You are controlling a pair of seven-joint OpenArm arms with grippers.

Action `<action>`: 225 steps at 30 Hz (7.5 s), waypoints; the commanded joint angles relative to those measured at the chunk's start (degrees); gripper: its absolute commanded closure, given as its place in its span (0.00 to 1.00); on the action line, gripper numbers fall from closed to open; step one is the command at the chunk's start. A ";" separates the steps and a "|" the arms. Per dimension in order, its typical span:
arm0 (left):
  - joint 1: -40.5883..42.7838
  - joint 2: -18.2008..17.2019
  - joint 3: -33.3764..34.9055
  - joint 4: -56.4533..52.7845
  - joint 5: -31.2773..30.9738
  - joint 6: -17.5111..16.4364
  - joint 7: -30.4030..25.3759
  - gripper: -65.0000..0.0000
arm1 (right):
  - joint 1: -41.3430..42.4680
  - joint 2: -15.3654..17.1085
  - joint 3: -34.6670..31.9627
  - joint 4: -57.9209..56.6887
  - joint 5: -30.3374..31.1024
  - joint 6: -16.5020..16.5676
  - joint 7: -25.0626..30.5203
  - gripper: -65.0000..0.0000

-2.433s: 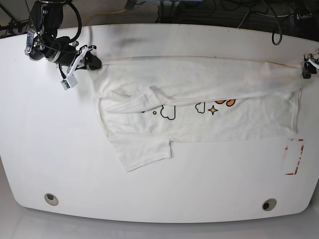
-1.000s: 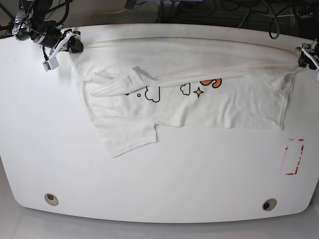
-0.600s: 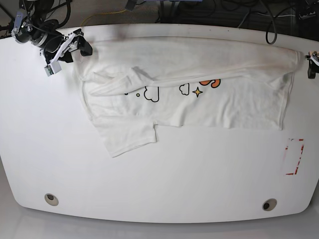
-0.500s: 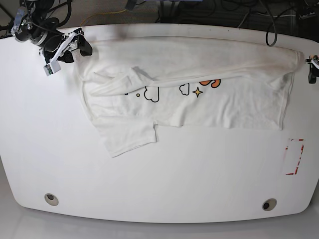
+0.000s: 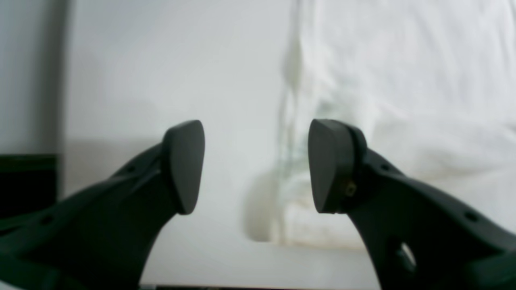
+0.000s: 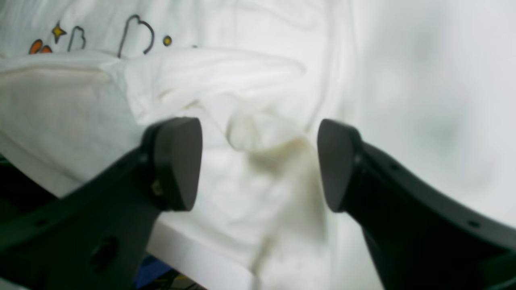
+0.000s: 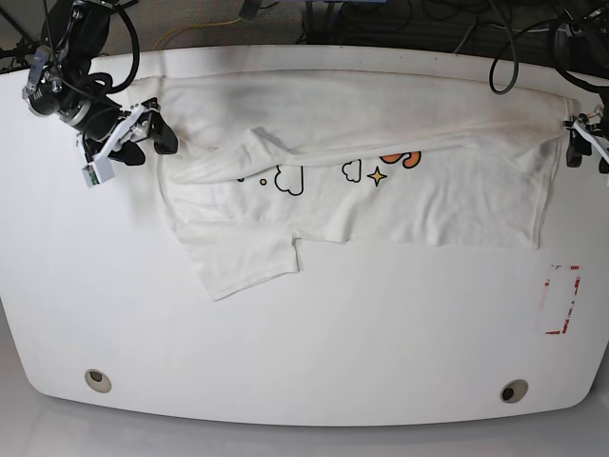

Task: Fold the T-shirt properly
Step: 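Release the folded edge and raise both grippers, then lower both grippers and pinch the shirt's opposite long edge, then lift the pinched edge and fold it over onto the first fold, then release the edge and smooth the long folded strip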

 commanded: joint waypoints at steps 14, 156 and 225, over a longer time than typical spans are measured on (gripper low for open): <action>-4.17 0.51 0.69 0.78 -1.02 0.07 -1.79 0.42 | 19.53 1.67 -1.44 -20.33 0.20 0.36 -0.99 0.34; -1.62 -1.42 -2.73 -3.00 -1.37 0.07 5.07 1.00 | -2.10 -2.20 -8.47 9.21 -2.70 0.36 4.47 1.00; -4.61 -0.45 2.19 -12.41 -17.02 0.07 10.17 0.38 | 11.53 -2.55 -11.81 -16.81 -21.43 0.36 11.50 0.70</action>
